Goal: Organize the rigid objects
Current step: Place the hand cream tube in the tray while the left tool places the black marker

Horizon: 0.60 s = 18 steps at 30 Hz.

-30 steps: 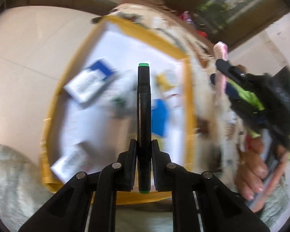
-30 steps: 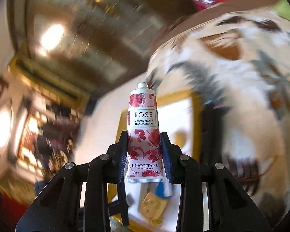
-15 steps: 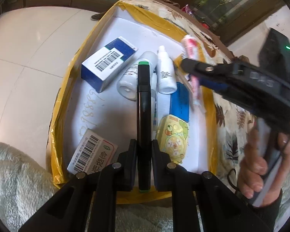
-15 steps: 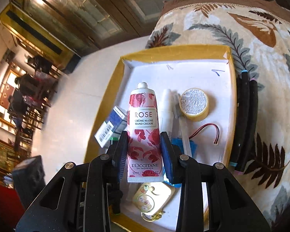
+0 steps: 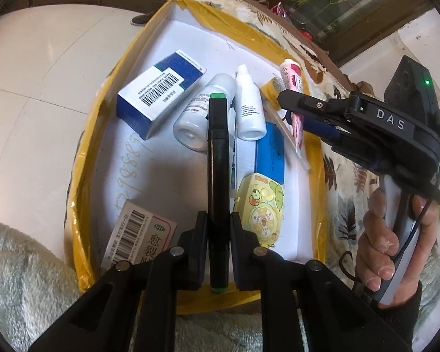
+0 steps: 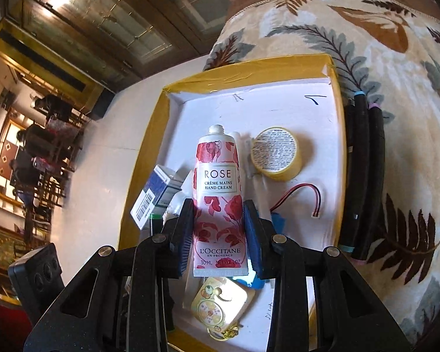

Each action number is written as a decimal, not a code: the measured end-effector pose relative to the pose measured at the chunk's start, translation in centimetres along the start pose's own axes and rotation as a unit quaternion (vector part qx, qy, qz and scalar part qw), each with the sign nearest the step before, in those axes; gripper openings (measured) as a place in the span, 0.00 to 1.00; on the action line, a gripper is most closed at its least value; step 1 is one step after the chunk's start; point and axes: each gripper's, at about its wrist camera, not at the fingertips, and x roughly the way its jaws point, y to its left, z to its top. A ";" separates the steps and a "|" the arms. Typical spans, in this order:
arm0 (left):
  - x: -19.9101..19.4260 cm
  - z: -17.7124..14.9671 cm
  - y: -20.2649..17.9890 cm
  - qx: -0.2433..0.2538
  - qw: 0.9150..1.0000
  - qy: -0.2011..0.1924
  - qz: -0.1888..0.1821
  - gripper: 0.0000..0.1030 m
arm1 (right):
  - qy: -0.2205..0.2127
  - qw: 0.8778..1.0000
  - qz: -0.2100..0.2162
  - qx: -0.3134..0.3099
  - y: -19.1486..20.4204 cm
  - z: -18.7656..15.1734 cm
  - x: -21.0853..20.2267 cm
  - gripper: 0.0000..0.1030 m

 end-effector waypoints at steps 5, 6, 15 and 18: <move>0.1 0.6 -0.9 0.017 1.000 -0.006 -0.012 0.12 | 0.005 1.000 -0.007 -0.003 0.1 0.1 0.4 0.31; 0.6 0.7 -1.0 0.020 1.000 0.000 -0.008 0.12 | 0.005 1.000 -0.009 -0.005 0.1 0.1 0.5 0.31; 1.8 0.4 -1.1 0.018 1.000 0.010 0.000 0.13 | 0.015 0.997 -0.058 -0.038 1.2 0.0 1.5 0.32; 1.6 0.1 -1.1 0.019 1.000 0.003 0.012 0.14 | 0.015 0.995 -0.086 -0.052 1.6 0.0 1.7 0.32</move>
